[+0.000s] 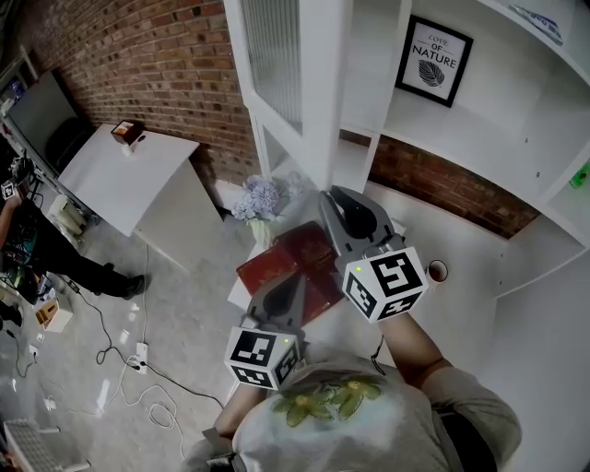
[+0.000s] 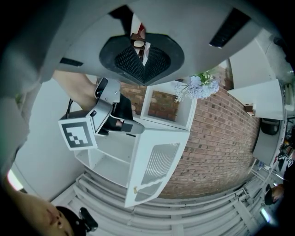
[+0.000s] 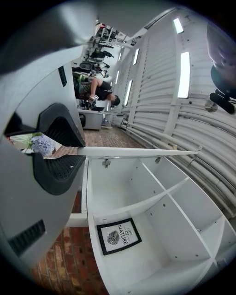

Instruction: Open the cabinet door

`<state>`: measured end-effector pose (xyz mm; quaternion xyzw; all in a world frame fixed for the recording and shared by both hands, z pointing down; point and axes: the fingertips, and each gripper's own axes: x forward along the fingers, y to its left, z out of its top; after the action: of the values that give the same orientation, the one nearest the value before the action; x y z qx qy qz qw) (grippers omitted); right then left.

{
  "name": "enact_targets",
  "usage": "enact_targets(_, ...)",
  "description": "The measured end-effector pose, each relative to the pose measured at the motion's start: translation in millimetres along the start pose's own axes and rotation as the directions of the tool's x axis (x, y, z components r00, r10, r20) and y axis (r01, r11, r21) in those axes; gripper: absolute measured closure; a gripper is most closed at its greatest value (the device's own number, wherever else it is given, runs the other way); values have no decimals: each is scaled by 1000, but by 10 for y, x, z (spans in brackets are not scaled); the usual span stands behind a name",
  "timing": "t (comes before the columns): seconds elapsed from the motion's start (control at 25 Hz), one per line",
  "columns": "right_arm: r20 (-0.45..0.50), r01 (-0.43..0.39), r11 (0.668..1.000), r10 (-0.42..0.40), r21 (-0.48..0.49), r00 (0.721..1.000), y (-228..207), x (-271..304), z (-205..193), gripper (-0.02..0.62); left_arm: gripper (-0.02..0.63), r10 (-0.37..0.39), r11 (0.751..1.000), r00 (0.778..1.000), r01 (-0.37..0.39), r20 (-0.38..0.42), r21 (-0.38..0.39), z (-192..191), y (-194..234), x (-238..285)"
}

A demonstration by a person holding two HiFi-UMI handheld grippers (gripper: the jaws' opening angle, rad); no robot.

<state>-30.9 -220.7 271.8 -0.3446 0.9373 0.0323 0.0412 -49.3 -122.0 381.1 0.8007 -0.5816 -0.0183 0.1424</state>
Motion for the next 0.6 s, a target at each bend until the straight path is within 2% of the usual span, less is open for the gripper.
enact_targets(0.6,17,-28,1000,29,-7,999,184,20,17,535,595,25,1000,1000,-25,-3,-8,-3,110,-68)
